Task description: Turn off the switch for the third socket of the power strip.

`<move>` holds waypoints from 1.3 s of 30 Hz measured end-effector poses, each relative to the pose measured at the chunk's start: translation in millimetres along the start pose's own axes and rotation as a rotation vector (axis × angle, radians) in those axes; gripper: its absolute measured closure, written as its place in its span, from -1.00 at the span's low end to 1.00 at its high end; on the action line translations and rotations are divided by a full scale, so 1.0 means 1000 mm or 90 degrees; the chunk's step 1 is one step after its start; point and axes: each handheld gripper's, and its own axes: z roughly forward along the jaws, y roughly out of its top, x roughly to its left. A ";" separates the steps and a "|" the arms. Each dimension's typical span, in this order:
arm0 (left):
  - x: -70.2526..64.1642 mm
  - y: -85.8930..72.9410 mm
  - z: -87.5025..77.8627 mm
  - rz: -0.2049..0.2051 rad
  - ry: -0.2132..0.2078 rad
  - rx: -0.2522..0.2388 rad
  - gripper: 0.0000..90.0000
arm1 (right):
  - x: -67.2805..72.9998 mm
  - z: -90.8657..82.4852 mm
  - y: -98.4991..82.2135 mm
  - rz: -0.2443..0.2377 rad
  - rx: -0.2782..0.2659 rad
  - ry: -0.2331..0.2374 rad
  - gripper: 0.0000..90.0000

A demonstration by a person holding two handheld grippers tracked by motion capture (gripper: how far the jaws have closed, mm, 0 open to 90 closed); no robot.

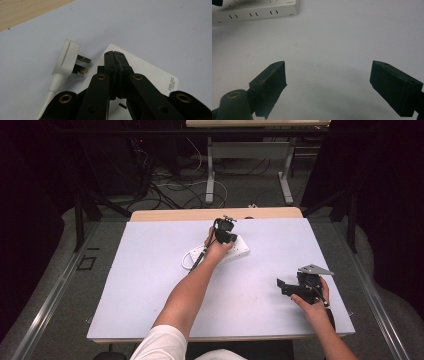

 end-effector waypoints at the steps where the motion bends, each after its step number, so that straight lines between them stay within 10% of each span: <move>1: 0.000 0.000 0.000 0.001 0.002 0.002 1.00 | -0.001 0.000 0.000 -0.003 -0.001 -0.001 -0.71; 8: 0.000 0.001 -0.001 -0.022 -0.007 0.008 0.96 | 0.000 0.000 0.000 -0.003 -0.001 0.001 -0.71; 39: -0.009 0.001 -0.002 0.020 0.057 0.008 0.09 | 0.001 0.001 0.001 -0.007 -0.002 0.003 -0.71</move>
